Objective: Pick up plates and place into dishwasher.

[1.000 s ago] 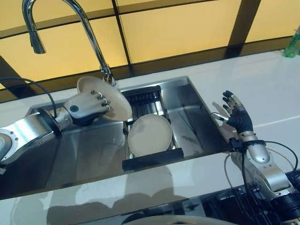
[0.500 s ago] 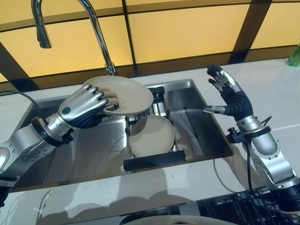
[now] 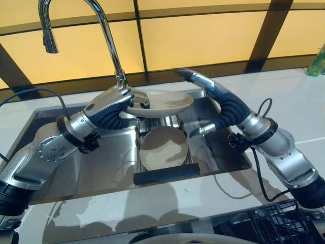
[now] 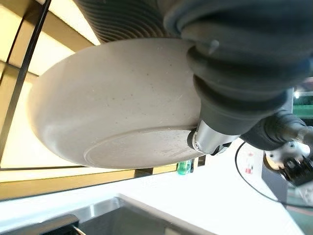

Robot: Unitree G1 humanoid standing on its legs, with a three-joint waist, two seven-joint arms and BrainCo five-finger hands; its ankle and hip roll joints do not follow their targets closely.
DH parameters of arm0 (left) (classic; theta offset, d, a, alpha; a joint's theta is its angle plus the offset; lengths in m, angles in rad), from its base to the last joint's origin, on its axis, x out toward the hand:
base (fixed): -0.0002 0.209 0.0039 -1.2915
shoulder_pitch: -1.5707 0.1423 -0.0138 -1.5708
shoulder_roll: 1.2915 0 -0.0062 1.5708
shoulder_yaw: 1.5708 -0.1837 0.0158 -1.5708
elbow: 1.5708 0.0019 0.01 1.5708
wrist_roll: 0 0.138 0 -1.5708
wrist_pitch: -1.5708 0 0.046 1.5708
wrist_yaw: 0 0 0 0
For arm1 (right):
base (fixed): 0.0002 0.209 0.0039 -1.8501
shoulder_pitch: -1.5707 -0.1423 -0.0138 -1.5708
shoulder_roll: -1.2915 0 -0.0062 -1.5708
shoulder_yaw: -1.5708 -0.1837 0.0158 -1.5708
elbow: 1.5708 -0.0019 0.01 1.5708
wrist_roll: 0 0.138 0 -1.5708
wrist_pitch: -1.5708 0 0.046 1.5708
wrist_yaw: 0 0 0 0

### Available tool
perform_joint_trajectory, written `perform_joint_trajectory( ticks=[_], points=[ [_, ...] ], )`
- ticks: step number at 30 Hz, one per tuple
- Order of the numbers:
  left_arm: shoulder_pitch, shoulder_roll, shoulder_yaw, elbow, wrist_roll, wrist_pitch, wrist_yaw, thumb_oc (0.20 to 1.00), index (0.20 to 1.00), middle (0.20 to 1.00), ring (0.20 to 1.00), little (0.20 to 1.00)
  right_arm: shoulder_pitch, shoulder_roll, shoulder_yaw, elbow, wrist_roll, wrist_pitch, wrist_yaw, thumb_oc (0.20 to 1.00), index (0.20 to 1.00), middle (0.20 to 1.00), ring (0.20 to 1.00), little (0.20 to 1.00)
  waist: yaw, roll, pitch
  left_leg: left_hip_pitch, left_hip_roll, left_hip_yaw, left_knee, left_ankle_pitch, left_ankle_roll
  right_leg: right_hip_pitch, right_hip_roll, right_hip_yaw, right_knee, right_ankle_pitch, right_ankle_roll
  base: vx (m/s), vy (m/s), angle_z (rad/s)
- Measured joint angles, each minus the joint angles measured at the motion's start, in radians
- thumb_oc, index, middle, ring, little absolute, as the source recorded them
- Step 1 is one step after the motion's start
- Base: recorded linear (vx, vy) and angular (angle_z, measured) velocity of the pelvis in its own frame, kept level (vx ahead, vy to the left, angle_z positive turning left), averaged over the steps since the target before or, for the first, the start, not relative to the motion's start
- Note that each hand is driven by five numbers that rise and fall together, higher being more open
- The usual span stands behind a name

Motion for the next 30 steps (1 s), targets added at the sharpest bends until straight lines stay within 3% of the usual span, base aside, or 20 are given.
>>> perform_joint_trajectory(
  ticks=[8, 20, 29, 30],
  points=[
    [-0.045, -0.041, -0.089, -0.061, -0.102, 0.033, -0.146, 0.200, 0.200, 0.200, 0.200, 0.200, -0.092, -0.003, 0.077, -0.017, -0.041, 0.000, -0.004, 1.000, 1.000, 1.000, 1.000, 1.000, 0.029, -0.006, -0.003, 0.000, -0.001, -0.001, 0.002, 0.000, 0.000, 0.001, 0.000, -0.001, 0.000, 0.000, 0.000, 0.00, 0.000, 0.00],
    [-0.048, -0.041, -0.089, -0.073, -0.196, 0.062, -0.182, 0.200, 0.200, 0.200, 0.200, 0.200, -0.100, -0.007, 0.077, -0.023, -0.110, 0.011, -0.012, 1.000, 1.000, 1.000, 1.000, 1.000, 0.054, -0.021, -0.008, -0.018, -0.007, -0.019, 0.011, 0.000, 0.000, 0.004, -0.002, -0.020, 0.000, -0.004, 0.004, 0.00, 0.006, 0.04],
    [-0.031, -0.040, -0.008, -0.110, -0.199, 0.053, -0.177, 0.200, 0.200, 0.200, 0.200, 0.200, -0.028, -0.095, -0.002, -0.045, -0.193, 0.102, -0.055, 1.000, 1.000, 1.000, 1.000, 1.000, 0.053, -0.026, -0.007, -0.018, -0.008, -0.021, 0.010, 0.000, 0.000, 0.004, -0.003, -0.022, 0.000, -0.005, 0.005, 0.00, 0.000, 0.00],
    [-0.027, -0.040, 0.005, -0.119, -0.199, 0.052, -0.177, 0.200, 0.200, 0.200, 0.200, 0.200, -0.018, -0.096, -0.016, -0.045, -0.193, 0.111, -0.061, 0.683, 0.683, 0.683, 0.683, 0.683, 0.053, -0.026, -0.007, -0.018, -0.008, -0.021, 0.010, 0.000, 0.000, 0.004, -0.003, -0.023, -0.001, -0.005, 0.005, 0.00, 0.000, 0.00]
  ],
)
